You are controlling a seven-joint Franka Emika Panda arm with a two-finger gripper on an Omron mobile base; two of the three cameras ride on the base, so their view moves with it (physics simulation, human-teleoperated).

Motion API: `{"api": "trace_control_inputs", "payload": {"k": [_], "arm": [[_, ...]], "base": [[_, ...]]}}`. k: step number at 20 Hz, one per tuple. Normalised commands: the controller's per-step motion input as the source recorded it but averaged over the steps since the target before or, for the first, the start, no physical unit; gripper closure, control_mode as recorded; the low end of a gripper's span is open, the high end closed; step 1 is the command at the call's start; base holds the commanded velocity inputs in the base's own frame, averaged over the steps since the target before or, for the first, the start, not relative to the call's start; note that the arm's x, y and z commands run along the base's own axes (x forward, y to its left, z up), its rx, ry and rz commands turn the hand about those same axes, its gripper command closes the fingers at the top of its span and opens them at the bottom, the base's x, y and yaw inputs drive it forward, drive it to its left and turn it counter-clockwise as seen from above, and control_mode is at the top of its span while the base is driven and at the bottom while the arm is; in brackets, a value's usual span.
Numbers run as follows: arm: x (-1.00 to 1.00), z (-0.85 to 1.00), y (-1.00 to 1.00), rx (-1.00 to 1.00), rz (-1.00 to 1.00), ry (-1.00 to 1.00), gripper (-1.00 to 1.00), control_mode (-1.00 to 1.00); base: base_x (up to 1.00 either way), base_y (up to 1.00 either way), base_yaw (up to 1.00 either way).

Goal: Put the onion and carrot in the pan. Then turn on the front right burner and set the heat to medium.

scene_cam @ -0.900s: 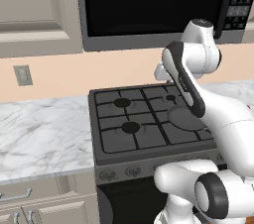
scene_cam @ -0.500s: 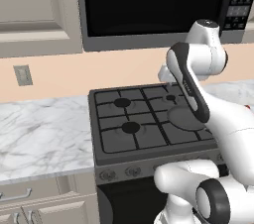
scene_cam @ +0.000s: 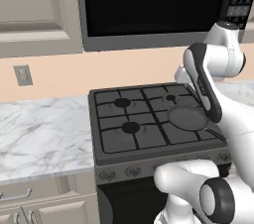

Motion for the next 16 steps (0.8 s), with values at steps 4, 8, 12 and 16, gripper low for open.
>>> {"api": "trace_control_inputs", "payload": {"k": [4,8,12,16], "arm": [[0.0,0.0,-0.45,0.0,0.0,0.02,-1.0,-1.0],[0.0,0.0,-0.39,0.0,0.0,0.03,-1.0,-1.0],[0.0,-0.01,-0.48,0.0,0.0,0.01,-1.0,-1.0],[0.0,-0.08,-0.69,0.0,0.0,0.02,-1.0,-1.0]], "base": [[0.0,0.0,0.0],[0.0,0.0,0.0],[0.0,0.0,0.0],[0.0,0.0,0.0]]}}
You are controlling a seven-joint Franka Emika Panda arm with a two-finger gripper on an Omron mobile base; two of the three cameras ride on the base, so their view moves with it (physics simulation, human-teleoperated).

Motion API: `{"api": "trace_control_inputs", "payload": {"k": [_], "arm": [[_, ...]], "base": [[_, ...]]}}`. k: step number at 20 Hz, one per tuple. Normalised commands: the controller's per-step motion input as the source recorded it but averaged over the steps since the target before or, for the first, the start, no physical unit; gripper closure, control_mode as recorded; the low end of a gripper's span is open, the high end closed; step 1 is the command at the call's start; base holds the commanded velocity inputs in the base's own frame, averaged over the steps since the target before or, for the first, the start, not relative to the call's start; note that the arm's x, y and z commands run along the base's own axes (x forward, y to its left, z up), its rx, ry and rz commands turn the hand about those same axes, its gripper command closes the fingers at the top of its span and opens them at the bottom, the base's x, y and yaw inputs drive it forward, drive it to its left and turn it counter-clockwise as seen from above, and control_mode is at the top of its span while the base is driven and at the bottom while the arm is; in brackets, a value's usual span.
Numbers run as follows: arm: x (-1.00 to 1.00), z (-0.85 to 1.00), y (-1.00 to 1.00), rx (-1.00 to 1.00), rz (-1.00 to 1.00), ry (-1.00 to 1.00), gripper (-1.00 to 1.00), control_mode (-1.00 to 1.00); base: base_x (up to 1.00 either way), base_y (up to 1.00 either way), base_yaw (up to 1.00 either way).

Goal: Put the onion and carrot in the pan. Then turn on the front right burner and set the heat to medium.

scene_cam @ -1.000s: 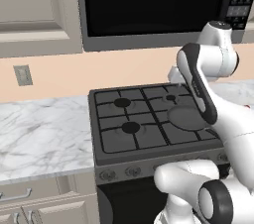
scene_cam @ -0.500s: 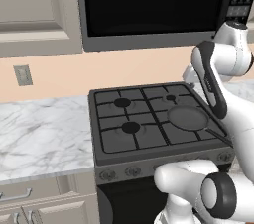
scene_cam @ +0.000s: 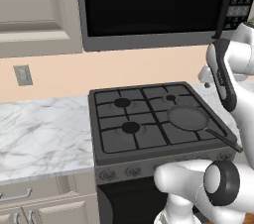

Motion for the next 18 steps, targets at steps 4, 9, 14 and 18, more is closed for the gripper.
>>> {"api": "trace_control_inputs", "payload": {"k": [4,9,14,18], "arm": [[-0.13,-0.2,-0.59,-0.03,0.0,0.05,-1.0,-1.0],[-0.18,-0.38,-0.2,-0.07,-0.07,0.05,-1.0,-1.0],[-0.04,-0.3,-0.16,-0.03,-0.06,0.13,-1.0,-1.0],[0.08,-0.29,-0.34,0.0,-0.03,0.05,-1.0,-1.0]], "base": [[0.0,0.0,0.0],[0.0,0.0,0.0],[0.0,0.0,0.0],[0.0,0.0,0.0]]}}
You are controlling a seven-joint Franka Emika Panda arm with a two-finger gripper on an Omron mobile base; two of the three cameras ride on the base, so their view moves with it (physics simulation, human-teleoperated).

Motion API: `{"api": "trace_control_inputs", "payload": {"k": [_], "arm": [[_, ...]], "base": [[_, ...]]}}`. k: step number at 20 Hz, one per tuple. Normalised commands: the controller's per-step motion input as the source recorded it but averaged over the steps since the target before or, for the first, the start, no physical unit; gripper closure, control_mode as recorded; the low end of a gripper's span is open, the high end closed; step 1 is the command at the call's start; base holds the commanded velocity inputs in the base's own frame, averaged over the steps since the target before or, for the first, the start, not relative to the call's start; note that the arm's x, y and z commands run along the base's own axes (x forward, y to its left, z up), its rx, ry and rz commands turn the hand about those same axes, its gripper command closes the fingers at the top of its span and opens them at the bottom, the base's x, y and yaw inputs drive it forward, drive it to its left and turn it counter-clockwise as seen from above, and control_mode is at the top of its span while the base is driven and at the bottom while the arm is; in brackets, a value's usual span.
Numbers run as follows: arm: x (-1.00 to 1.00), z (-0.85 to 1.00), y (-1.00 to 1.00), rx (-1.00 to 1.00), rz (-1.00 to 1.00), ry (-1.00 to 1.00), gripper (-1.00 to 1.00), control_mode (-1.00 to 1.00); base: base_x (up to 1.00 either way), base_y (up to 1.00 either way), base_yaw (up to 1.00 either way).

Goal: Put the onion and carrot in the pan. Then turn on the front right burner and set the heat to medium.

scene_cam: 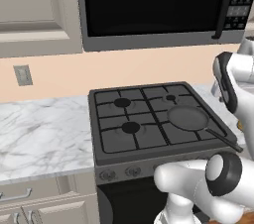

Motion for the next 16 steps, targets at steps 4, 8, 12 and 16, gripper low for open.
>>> {"api": "trace_control_inputs", "payload": {"k": [4,8,12,16], "arm": [[0.12,-0.19,-0.36,0.0,0.0,-0.05,-1.0,-1.0],[0.02,-0.28,-0.37,0.02,0.0,-0.13,-1.0,-1.0],[0.0,-0.32,-0.18,0.0,-0.03,-0.09,-1.0,-1.0],[0.02,-0.32,-0.25,-0.01,-0.07,0.01,-1.0,-1.0]], "base": [[0.0,0.0,0.0],[0.0,0.0,0.0],[0.0,0.0,0.0],[0.0,0.0,0.0]]}}
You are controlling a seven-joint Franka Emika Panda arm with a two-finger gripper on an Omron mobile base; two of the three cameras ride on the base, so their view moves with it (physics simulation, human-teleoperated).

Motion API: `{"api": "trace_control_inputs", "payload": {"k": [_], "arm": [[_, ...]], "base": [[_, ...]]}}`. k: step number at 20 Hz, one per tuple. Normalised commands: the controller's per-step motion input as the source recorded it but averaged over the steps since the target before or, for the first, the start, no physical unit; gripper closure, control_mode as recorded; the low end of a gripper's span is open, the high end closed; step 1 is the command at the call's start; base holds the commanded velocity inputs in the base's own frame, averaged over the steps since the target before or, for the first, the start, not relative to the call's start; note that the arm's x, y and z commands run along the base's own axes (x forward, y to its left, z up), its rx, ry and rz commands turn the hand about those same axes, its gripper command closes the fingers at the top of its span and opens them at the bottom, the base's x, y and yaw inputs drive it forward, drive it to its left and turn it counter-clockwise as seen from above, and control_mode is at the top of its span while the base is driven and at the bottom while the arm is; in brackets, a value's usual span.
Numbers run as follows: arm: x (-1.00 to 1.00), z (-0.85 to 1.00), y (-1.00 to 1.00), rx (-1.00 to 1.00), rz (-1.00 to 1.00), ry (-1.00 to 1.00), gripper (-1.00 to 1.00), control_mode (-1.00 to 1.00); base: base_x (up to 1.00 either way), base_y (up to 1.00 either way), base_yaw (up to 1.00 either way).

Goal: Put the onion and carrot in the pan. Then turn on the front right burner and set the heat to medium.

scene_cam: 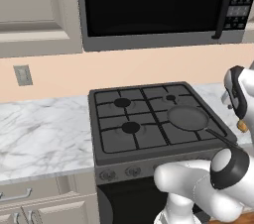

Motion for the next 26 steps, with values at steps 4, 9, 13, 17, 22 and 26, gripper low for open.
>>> {"api": "trace_control_inputs", "payload": {"k": [4,9,13,17,22,26], "arm": [[0.23,-0.27,-0.63,-0.01,-0.02,0.11,-1.0,-1.0],[0.3,-0.29,-0.77,0.0,-0.04,0.1,-1.0,-1.0],[0.2,-0.42,-0.61,0.0,-0.04,0.09,-1.0,-1.0],[0.2,-0.15,-0.3,0.0,-0.02,0.06,-1.0,-1.0],[0.08,-0.04,-0.01,0.0,0.0,0.0,-1.0,-1.0],[0.12,-0.11,0.0,0.0,0.0,-0.03,-1.0,-1.0]], "base": [[0.0,0.0,0.0],[0.0,0.0,0.0],[0.0,0.0,0.0],[0.0,0.0,0.0],[0.0,0.0,0.0],[0.0,0.0,0.0]]}}
